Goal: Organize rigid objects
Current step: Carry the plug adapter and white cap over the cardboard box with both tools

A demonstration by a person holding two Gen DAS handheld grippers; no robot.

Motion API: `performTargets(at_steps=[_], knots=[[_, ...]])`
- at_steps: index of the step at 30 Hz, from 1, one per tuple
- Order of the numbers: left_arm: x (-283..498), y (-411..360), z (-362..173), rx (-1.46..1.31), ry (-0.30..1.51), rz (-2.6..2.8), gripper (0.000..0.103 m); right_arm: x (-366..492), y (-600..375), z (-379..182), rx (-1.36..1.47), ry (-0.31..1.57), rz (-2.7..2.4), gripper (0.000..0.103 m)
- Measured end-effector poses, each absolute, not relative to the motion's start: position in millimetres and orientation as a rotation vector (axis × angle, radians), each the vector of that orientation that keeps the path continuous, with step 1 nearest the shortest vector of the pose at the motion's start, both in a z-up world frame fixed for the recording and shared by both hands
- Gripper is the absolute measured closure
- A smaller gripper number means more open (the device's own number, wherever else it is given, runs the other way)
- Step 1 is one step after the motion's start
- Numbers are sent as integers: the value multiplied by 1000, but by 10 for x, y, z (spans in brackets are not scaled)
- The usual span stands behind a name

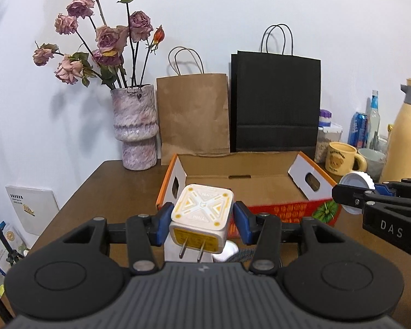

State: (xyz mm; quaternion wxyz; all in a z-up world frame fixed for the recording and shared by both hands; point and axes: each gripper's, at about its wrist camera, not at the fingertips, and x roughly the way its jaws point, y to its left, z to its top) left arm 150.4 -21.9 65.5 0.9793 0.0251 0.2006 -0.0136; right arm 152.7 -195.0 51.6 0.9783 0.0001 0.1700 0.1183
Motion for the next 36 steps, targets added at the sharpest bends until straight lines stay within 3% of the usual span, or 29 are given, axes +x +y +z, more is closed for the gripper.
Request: performTargets(at_steps=[36], knots=[[3422,-418,401,42,487,53,55,3392,-1826,248,-10,446,222,88]])
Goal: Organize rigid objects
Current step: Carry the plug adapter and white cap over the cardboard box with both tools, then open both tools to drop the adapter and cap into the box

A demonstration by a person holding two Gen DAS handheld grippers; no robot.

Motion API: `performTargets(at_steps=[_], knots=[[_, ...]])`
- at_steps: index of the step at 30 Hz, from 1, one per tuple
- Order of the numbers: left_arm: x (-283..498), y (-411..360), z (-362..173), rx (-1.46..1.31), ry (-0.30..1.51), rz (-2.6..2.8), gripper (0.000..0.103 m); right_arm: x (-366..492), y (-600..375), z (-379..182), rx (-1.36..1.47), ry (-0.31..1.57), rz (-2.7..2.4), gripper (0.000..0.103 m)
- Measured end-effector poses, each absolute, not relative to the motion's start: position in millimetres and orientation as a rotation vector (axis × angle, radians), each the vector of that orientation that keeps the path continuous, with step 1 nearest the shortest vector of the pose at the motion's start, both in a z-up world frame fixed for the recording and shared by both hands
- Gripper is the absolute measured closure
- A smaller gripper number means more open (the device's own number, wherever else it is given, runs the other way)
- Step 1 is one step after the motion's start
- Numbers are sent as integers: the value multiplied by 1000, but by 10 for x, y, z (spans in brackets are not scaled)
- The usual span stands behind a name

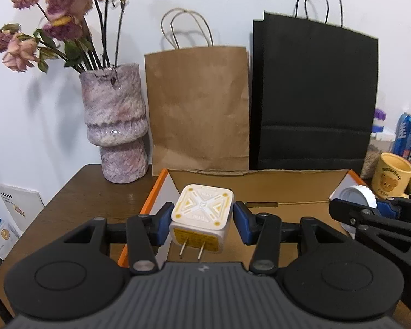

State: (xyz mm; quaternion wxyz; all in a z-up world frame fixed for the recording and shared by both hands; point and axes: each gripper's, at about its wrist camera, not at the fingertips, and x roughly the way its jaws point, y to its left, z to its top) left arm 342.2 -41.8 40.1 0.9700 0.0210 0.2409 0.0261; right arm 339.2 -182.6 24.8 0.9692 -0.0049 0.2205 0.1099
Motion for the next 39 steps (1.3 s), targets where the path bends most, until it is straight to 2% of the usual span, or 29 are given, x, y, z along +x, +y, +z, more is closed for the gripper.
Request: performTargets(at_steps=[16,18,19,20,21,22,23,24,26,39], knots=[[3677,-373,145,76,581,67,54,3627,-1892,-25,-14,547,199,88],[3684,-375,140,82,573,73,49,3644,-1900,-39,-19,563,193,87],[3677,-377,141,84,566,79,43,3651,-1899,-48,-27,574,191,78],[3668,-381,146,87,558,83,30,3654,-1903,-53,-30,579,185,59],[3655,-388,153,91,547,84,20,3651,-1909,-51,-29,575,179,48],[3652,-393,163,94,540,84,16,3645,-1912,-46,-32,569,175,30],[3638,-401,170,98,531,85,7,3640,-1917,-39,-34,565,174,19],[3632,-407,178,101,525,88,0,3636,-1923,-30,-34,563,171,14],[3624,-415,193,105,513,94,0,3633,-1932,-14,-37,560,162,1],[3584,-419,227,96,502,93,0,3609,-1928,34,-54,549,145,0]])
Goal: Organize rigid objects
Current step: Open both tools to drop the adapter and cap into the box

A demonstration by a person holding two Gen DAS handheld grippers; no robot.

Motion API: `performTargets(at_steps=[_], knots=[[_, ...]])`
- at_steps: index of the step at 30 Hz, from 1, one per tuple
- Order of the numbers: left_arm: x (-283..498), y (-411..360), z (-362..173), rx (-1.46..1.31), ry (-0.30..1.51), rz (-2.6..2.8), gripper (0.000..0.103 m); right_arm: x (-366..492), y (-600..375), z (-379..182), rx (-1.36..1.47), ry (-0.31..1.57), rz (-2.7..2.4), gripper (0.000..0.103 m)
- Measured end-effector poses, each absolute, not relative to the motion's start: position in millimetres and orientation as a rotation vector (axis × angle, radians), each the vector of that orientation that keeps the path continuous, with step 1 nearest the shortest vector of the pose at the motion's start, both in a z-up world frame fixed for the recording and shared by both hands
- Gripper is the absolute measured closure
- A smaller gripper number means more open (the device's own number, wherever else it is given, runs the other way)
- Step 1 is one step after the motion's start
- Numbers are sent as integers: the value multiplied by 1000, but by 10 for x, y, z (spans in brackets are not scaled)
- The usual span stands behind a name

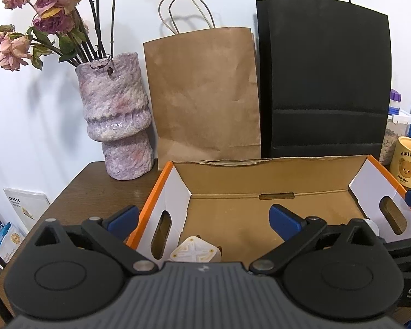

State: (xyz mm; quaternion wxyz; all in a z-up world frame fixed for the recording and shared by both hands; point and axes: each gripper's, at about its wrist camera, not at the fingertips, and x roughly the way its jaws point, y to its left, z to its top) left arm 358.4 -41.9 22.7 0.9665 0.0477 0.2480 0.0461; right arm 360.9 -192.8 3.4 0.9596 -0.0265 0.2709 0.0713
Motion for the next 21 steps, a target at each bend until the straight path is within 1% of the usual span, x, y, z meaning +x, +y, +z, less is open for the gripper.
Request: performTargets(at_steps=[21], knots=[[3313,-321,422,63,452,106,0,3293,-1937,228,-67,484,153,0]])
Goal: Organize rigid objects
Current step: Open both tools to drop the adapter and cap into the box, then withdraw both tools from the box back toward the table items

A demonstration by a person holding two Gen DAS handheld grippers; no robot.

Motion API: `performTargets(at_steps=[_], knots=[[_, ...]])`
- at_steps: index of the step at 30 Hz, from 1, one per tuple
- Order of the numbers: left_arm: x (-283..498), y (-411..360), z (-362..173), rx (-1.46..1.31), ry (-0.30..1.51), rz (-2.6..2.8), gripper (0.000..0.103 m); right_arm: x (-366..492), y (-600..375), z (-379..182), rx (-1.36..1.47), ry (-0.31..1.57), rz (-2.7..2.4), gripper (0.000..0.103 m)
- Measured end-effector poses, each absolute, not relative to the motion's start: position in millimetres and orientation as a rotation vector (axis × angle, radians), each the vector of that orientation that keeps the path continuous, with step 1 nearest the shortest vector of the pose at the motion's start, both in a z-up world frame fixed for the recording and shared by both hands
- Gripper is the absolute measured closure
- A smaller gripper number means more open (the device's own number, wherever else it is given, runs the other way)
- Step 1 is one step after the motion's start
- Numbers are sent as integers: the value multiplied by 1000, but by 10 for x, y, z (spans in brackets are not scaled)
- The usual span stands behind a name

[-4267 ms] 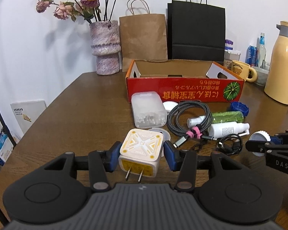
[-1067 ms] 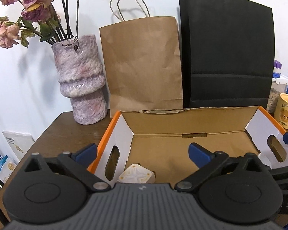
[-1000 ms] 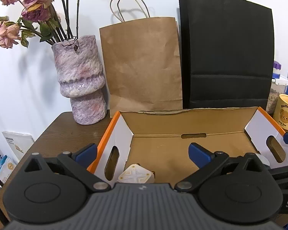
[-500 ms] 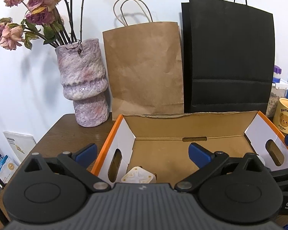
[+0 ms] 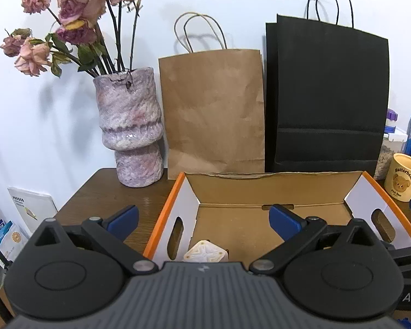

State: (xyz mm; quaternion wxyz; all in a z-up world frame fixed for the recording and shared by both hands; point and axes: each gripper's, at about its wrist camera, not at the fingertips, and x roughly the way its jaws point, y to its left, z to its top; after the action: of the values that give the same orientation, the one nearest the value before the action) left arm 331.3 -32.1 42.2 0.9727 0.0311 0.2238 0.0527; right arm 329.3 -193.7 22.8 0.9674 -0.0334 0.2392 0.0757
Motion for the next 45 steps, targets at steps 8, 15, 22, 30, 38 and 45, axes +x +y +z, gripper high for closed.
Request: performTargets(at_steps=[8,15,22,30,38,45], knots=[[3089,-291,519,48,427,103,0,3044,-1968,297,-77,452,156,0],[2850,-242,571,35,414,104,0,2783,-2002,368,-78,422,161,0],[2594,-201,608,26,406,103,0,2497,-2013,421,-80,400,167,0],[2288,-159,666,15,397,105,0,2161,-2001,460,-74,380,186,0],[1966,-137,671,23,399,104,0,1821,-1983,412,-77,375,201,0],[1712,-82,598,20,415,108,0,1501,-1999,308,-81,388,209,0]])
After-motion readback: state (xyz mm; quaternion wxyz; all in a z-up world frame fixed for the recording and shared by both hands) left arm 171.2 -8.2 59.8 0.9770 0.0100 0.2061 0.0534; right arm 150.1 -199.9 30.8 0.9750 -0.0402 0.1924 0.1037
